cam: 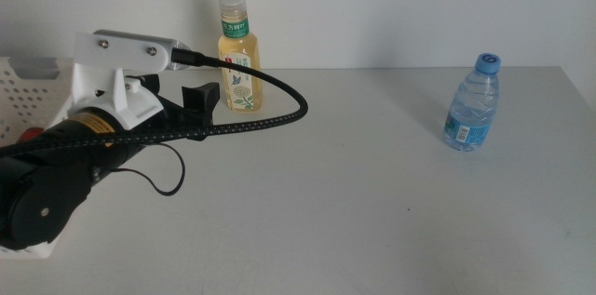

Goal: Use arms to grab the bottles and put them into the dustbin to the left of the table.

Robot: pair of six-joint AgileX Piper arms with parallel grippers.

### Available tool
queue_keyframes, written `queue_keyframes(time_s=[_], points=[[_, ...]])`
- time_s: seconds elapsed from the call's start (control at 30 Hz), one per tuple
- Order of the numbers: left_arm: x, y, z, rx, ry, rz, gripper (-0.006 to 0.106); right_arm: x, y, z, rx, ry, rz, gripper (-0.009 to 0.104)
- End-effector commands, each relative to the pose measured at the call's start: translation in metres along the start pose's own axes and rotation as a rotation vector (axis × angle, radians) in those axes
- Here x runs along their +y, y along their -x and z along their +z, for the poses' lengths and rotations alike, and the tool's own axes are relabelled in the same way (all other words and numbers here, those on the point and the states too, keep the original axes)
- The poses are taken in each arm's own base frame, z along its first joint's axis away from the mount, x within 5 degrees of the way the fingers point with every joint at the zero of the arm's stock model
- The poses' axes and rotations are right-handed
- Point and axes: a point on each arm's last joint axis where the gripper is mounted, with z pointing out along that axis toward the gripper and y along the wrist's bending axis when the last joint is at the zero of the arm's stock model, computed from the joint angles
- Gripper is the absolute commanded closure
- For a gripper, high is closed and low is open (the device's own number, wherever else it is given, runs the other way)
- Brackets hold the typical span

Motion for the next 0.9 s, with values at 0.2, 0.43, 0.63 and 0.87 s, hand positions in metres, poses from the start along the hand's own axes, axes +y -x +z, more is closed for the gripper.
queue_keyframes(time_s=[0.2, 0.43, 0.63, 0.87], points=[[-0.002, 0.008, 0.006, -0.110, -0.008, -0.032, 0.008, -0.001, 0.010, -0.003, -0.101, -0.014, -0.012, 0.001], [-0.001, -0.002, 0.029, -0.177, -0.007, -0.019, 0.008, -0.001, 0.010, -0.003, -0.101, -0.014, -0.012, 0.001], [-0.001, 0.000, 0.059, -0.177, -0.005, 0.009, 0.008, -0.001, 0.010, -0.003, -0.101, -0.014, -0.012, 0.001], [-0.001, -0.002, 0.102, -0.173, 0.006, -0.005, 0.008, -0.001, 0.010, -0.003, -0.101, -0.014, -0.012, 0.001]])
